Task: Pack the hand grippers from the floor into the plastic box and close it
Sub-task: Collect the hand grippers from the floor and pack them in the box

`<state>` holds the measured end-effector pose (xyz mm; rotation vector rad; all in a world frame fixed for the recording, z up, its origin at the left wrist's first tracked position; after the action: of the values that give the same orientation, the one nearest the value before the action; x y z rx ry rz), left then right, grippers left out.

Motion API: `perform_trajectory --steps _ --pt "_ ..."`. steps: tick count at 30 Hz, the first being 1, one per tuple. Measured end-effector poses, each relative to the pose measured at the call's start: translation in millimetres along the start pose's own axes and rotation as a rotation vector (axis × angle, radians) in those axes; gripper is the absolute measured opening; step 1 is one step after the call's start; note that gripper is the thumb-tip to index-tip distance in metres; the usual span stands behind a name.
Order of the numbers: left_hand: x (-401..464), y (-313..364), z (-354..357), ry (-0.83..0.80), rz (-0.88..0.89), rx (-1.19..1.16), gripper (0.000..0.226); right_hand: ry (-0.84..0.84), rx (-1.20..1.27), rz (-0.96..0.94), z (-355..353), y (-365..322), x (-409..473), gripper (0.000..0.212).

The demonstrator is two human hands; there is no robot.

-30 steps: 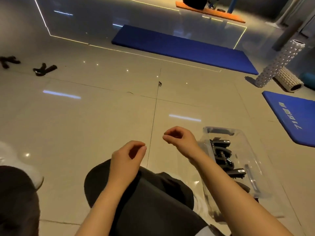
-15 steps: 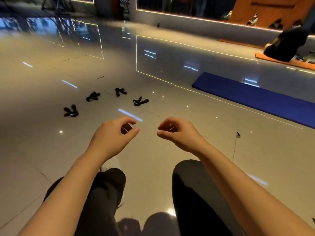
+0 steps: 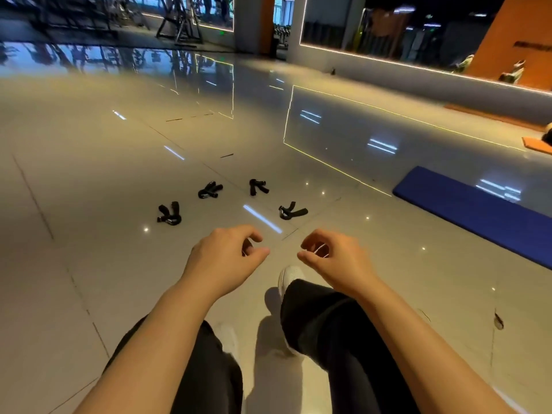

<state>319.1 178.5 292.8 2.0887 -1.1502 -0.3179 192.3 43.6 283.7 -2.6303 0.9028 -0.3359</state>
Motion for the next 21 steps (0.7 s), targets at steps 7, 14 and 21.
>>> perform_trajectory --steps 7,14,21 --pt "100.7 14.2 36.9 -0.088 0.024 0.068 0.031 0.156 -0.324 -0.197 -19.5 42.8 64.8 0.015" --pt "170.7 37.1 55.5 -0.135 0.152 0.174 0.038 -0.017 -0.265 -0.088 -23.2 112.2 148.5 0.027" --pt "234.5 15.3 52.3 -0.195 0.096 0.047 0.035 -0.15 -0.122 -0.07 -5.5 120.8 232.3 0.021"
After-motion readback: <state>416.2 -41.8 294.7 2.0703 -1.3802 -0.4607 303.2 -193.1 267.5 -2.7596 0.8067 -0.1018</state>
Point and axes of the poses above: each hand's wrist, its own x-axis towards the middle knuckle, its own z-axis out of the palm, y = z × x, the point moved 7 cm from there along x, towards the middle knuckle, and after that the axes turned 9 degrees about -x, right-handed, at the moved point
